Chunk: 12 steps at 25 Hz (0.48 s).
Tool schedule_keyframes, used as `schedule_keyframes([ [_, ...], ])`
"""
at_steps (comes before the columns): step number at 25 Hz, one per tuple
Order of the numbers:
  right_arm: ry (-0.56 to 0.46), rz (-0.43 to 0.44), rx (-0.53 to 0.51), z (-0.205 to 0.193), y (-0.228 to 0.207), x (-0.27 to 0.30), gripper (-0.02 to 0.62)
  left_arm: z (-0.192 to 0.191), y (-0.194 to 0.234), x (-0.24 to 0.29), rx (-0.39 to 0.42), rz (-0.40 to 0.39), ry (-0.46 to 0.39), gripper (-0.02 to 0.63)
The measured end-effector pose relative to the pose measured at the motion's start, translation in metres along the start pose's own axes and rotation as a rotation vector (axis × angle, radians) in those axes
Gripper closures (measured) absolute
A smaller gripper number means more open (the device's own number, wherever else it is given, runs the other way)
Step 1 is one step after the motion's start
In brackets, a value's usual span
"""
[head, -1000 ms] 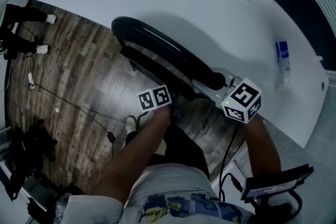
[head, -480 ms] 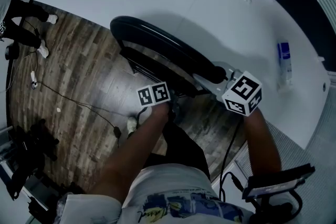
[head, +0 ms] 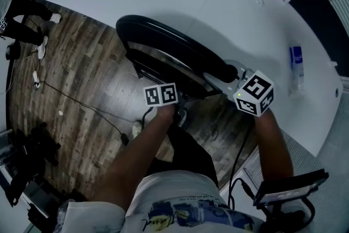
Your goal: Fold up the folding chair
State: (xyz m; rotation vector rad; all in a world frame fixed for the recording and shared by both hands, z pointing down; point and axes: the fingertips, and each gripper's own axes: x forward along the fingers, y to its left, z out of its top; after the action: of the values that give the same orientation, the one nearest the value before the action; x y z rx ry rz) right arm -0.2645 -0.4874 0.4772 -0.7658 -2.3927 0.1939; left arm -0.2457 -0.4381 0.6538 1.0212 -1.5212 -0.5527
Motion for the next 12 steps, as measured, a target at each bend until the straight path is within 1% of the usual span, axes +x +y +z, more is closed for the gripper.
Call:
schedule_keyframes([
  [6,0.011,-0.023,0.021,-0.0047,-0.0038,0.0005,0.497,0.0013,0.0001,-0.0006,0.058,-0.023,0.045,0.416],
  [10,0.005,-0.060,0.029,-0.0052,-0.0059,-0.0017,0.471,0.0014,0.0009,-0.0043,0.069,-0.032,0.047,0.416],
  [12,0.008,-0.071,0.031,-0.0056,-0.0079,-0.0039,0.469,0.0019,0.0013,-0.0053,0.079,-0.032,0.052,0.410],
])
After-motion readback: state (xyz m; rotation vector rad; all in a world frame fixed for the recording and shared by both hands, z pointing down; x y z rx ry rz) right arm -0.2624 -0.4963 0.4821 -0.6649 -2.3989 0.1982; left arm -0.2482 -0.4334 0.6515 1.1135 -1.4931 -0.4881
